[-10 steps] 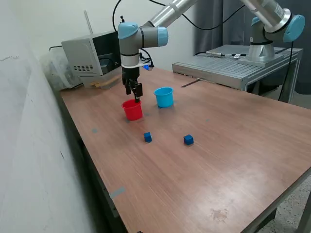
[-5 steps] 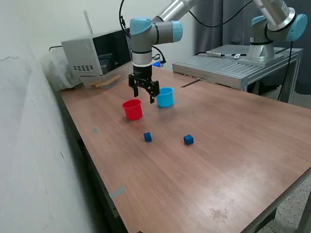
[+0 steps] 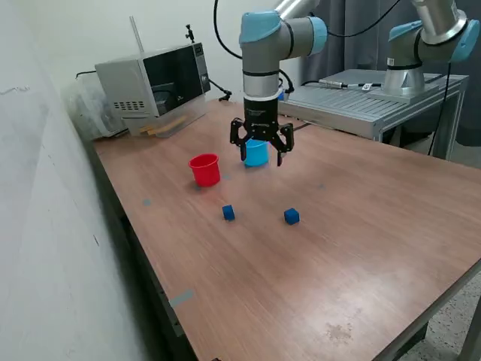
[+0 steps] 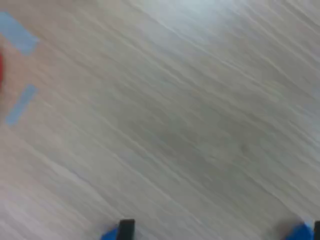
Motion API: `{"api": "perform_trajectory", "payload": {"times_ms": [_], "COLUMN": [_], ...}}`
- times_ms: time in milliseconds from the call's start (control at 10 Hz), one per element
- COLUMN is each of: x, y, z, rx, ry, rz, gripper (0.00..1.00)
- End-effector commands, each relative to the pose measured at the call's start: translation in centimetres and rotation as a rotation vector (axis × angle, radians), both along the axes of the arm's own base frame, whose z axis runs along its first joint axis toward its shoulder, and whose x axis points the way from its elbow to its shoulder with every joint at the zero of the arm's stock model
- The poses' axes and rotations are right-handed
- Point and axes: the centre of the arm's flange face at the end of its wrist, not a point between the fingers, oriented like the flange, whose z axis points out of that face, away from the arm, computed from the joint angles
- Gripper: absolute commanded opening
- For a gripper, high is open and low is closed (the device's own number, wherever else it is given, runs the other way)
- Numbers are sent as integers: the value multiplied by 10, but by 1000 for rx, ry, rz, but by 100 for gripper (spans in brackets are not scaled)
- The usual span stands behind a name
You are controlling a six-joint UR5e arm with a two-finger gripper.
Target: Place red objects in the red bin, and blue objects in the blue bin.
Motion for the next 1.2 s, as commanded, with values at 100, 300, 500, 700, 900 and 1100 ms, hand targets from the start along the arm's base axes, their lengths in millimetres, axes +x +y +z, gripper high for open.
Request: {"api": "perform_trajectory", "payload": {"times_ms": [100, 300, 500, 700, 900, 1100], "x": [12, 17, 15, -9, -35, -52], "y": [-56, -82, -94, -83, -40, -13], "z": [3, 7, 9, -6, 1, -10], "rx": [-82, -99, -119, -123, -132, -132], "ry": [46, 74, 106, 113, 142, 149], "rz": [-426, -600, -680, -709, -752, -782], "gripper": [100, 100, 100, 100, 100, 100]}}
